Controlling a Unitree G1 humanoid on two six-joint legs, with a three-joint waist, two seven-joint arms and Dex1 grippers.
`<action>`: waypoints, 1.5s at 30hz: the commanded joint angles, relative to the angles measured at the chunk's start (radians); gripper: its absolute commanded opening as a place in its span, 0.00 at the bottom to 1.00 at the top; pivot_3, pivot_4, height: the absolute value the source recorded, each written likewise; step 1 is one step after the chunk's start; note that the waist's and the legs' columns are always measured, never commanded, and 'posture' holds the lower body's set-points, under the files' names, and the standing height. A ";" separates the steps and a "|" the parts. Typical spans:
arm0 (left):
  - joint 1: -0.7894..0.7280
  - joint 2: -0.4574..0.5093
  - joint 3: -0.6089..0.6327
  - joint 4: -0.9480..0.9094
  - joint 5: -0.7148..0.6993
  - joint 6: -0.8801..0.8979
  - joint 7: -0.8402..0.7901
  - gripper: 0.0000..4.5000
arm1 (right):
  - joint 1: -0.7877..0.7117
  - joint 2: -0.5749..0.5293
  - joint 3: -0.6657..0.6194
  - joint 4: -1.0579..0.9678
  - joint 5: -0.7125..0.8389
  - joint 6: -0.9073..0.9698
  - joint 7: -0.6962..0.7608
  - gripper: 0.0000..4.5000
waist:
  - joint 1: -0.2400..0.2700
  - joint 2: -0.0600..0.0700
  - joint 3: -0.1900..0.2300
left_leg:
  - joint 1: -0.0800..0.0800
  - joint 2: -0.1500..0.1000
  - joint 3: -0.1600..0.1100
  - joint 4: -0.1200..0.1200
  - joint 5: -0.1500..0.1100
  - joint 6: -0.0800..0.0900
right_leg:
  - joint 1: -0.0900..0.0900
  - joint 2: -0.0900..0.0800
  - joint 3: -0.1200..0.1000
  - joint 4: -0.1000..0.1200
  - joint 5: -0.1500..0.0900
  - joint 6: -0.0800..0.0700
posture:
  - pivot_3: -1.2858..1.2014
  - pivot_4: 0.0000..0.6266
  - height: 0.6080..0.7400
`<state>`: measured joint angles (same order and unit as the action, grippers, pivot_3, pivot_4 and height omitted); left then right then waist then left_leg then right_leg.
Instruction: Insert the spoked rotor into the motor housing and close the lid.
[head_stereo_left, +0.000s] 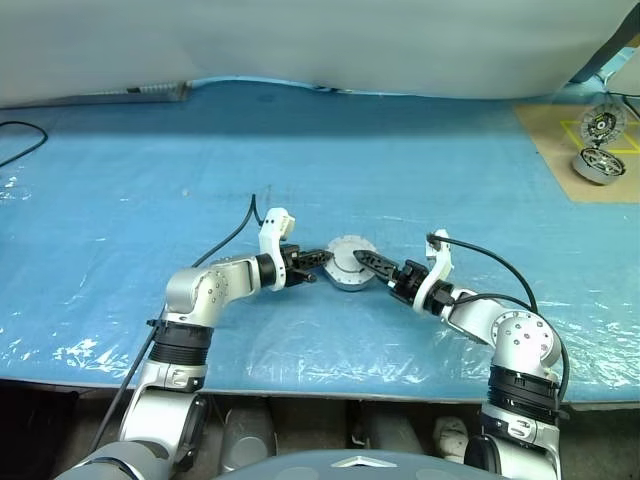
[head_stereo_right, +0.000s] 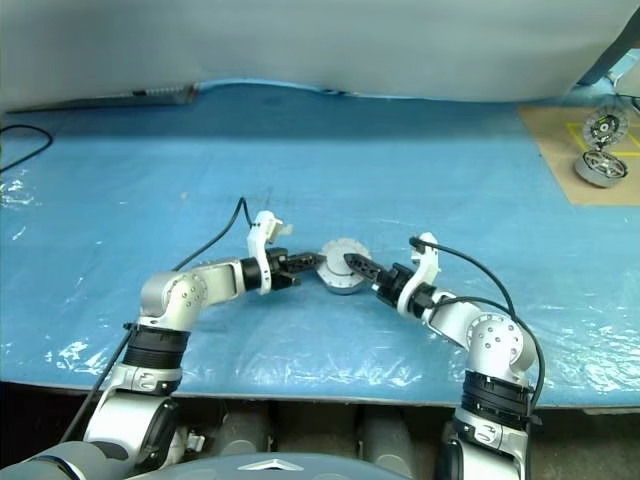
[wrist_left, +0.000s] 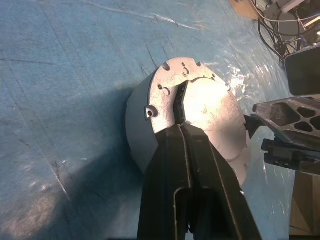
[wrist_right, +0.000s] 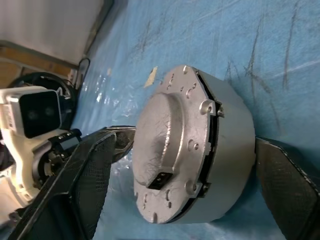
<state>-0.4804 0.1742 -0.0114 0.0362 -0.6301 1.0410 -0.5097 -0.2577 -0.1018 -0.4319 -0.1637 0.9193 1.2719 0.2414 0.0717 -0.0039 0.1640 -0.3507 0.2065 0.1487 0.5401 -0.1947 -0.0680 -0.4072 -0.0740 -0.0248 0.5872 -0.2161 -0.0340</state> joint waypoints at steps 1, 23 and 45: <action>0.018 0.003 -0.021 -0.005 0.012 0.006 -0.002 0.00 | -0.010 0.022 -0.051 -0.005 0.106 0.032 -0.027 0.72 | 0.000 0.000 0.000 | 0.000 0.000 0.000 0.000 0.000 0.000 | 0.000 0.000 0.000 0.000 0.000 0.000 | 0.52 0.24 1.00; -0.052 -0.100 0.294 0.028 -0.170 0.050 0.101 0.72 | 0.038 0.021 -0.045 -0.034 0.226 0.004 -0.117 0.26 | -0.001 0.001 0.000 | -0.002 0.000 -0.001 0.000 0.000 0.000 | -0.002 0.000 0.000 0.000 0.000 0.001 | 0.52 0.24 1.00; 0.080 -0.215 0.551 0.054 -0.632 0.146 0.379 1.00 | -0.133 0.127 0.050 0.050 0.554 -0.149 -0.373 0.26 | 0.000 0.002 0.000 | -0.018 -0.001 -0.003 0.005 0.000 0.000 | -0.016 0.001 -0.001 0.003 0.005 0.009 | 0.52 0.24 1.00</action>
<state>-0.4092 -0.0307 0.5538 0.1033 -1.2258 1.1961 -0.1278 -0.3705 0.0161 -0.4048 -0.0854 1.4018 1.1335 -0.1426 0.0721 -0.0023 0.1644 -0.3687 0.2058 0.1460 0.5453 -0.1945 -0.0684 -0.4232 -0.0733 -0.0258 0.5898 -0.2104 -0.0252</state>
